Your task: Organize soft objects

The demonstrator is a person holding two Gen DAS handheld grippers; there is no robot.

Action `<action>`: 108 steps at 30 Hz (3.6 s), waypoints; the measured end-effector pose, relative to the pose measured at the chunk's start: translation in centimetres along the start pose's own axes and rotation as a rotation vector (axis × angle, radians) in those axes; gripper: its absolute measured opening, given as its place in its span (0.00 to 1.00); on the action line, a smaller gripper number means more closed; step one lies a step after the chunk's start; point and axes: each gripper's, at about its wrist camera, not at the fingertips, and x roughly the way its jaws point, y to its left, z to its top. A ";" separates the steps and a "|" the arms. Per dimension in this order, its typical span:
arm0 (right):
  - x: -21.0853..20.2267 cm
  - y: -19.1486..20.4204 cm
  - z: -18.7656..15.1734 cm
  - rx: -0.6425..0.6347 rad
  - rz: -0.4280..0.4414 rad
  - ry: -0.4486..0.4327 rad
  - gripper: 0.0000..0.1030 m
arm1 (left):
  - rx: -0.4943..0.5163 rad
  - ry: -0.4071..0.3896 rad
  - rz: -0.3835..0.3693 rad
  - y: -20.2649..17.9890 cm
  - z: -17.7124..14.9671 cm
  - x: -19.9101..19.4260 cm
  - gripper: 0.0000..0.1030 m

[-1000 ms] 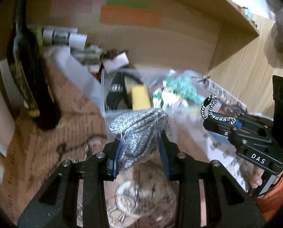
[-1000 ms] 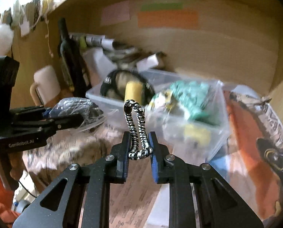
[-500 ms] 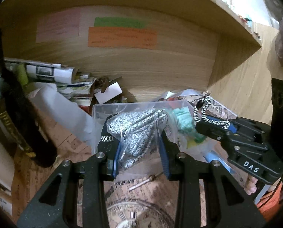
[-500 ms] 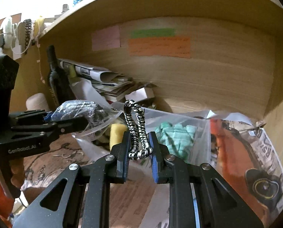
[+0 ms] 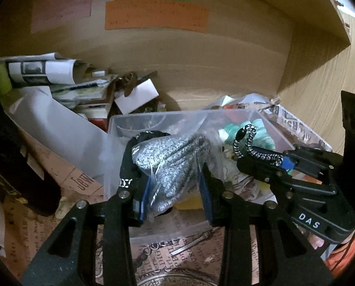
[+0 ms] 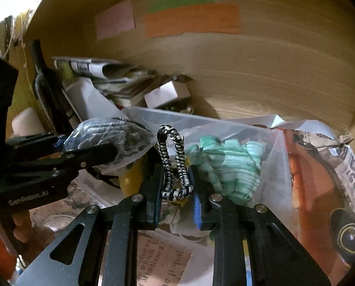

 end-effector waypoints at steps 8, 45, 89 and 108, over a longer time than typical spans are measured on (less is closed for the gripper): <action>0.0 0.1 -0.2 -0.038 -0.027 0.006 0.46 | 0.006 0.048 -0.016 -0.1 -0.7 0.7 0.52; -14.6 1.2 1.8 -0.027 -0.054 -0.342 0.78 | -0.010 -0.393 0.035 -1.2 -0.2 -15.8 0.85; -16.7 2.5 0.5 -0.022 -0.065 -0.388 1.00 | 0.007 -0.434 0.053 -2.9 -2.4 -18.0 0.98; -16.7 2.6 0.5 -0.028 -0.063 -0.390 1.00 | 0.000 -0.435 0.055 -2.7 -2.5 -18.0 1.00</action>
